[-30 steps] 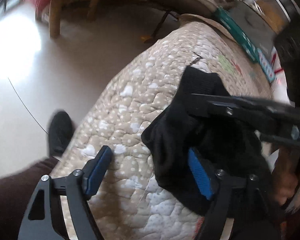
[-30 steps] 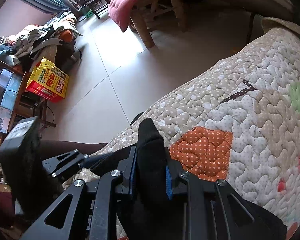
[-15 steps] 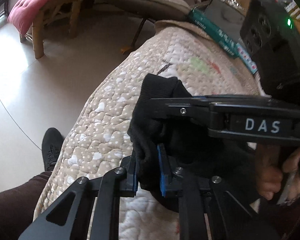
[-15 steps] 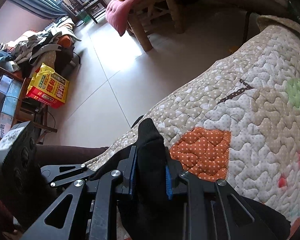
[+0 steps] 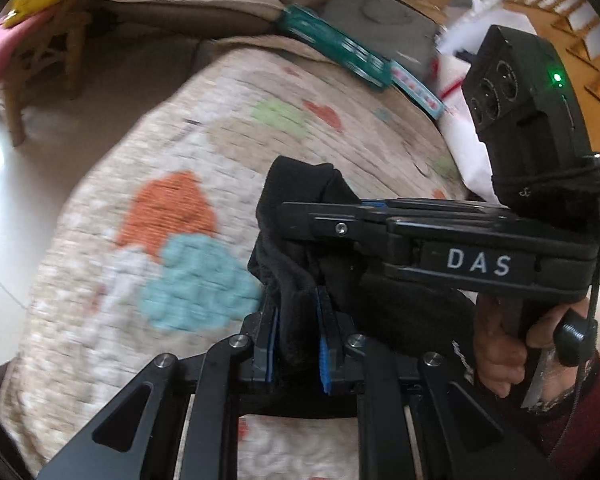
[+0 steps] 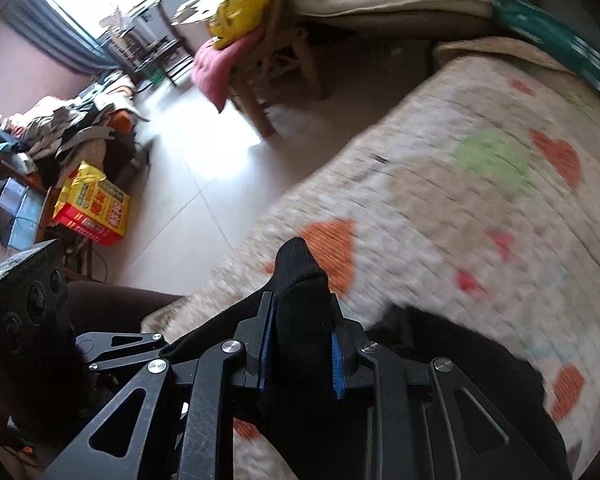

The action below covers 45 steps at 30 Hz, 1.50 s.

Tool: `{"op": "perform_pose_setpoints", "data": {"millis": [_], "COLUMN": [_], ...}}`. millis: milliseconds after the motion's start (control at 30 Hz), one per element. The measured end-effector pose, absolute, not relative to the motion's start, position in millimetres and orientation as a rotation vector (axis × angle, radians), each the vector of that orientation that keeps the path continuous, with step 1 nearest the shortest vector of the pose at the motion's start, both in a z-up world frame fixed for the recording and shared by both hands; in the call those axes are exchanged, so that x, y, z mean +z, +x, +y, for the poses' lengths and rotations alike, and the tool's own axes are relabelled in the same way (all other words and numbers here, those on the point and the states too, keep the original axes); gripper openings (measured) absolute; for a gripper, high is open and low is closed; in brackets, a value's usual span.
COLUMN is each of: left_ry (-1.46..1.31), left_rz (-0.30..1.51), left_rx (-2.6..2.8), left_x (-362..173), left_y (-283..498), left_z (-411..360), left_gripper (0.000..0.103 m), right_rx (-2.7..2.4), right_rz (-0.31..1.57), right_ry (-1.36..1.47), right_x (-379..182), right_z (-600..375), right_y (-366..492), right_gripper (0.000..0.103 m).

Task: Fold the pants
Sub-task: 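Fold the held pants over with both grippers and lower onto the bed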

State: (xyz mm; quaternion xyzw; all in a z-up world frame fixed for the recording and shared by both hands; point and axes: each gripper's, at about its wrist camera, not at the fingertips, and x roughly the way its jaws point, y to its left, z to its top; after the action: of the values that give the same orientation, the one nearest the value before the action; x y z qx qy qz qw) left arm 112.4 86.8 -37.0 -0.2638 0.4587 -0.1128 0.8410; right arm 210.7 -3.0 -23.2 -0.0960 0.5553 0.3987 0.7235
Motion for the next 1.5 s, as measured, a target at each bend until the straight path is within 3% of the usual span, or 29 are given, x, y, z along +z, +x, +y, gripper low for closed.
{"op": "perform_pose_setpoints", "data": {"millis": [233, 367, 400, 467, 567, 733, 933, 1133, 1333, 1500], "left_ry": [-0.449, -0.393, -0.384, -0.360, -0.326, -0.297, -0.284, -0.234, -0.205, -0.172], "left_rz": [1.023, 1.055, 1.051, 1.025, 0.995, 0.965, 1.038, 1.120, 1.124, 1.043], "left_rx": [-0.318, -0.406, -0.433, -0.484, -0.534, -0.427, -0.219, -0.206, -0.261, -0.289], "left_x": [-40, -41, -38, -26, -10, -1, -29, -60, -63, -41], "left_y": [119, 113, 109, 98, 85, 71, 82, 80, 73, 77], "left_z": [8, -27, -30, -31, -20, 17, 43, 29, 17, 6], "left_gripper": [0.016, 0.029, 0.036, 0.044, 0.053, 0.055, 0.055, 0.055, 0.055, 0.056], "right_rx": [0.772, 0.648, 0.608, 0.538, 0.422, 0.301, 0.456, 0.297, 0.006, -0.025], "right_rz": [1.249, 1.274, 1.273, 1.262, 1.218, 1.056, 0.967, 1.118, 1.292, 1.169], "right_ry": [-0.153, -0.144, -0.137, -0.105, -0.059, -0.012, 0.010, -0.403, -0.378, -0.201], "right_x": [-32, -46, -48, -48, -38, -4, 16, -44, -73, -35], "right_z": [-85, -131, -143, -168, -202, -217, -166, -121, -202, -233], "right_y": [208, 207, 207, 207, 208, 195, 168, 149, 131, 124], "right_gripper": [0.026, 0.033, 0.034, 0.048, 0.052, 0.052, 0.052, 0.050, 0.053, 0.053]}}
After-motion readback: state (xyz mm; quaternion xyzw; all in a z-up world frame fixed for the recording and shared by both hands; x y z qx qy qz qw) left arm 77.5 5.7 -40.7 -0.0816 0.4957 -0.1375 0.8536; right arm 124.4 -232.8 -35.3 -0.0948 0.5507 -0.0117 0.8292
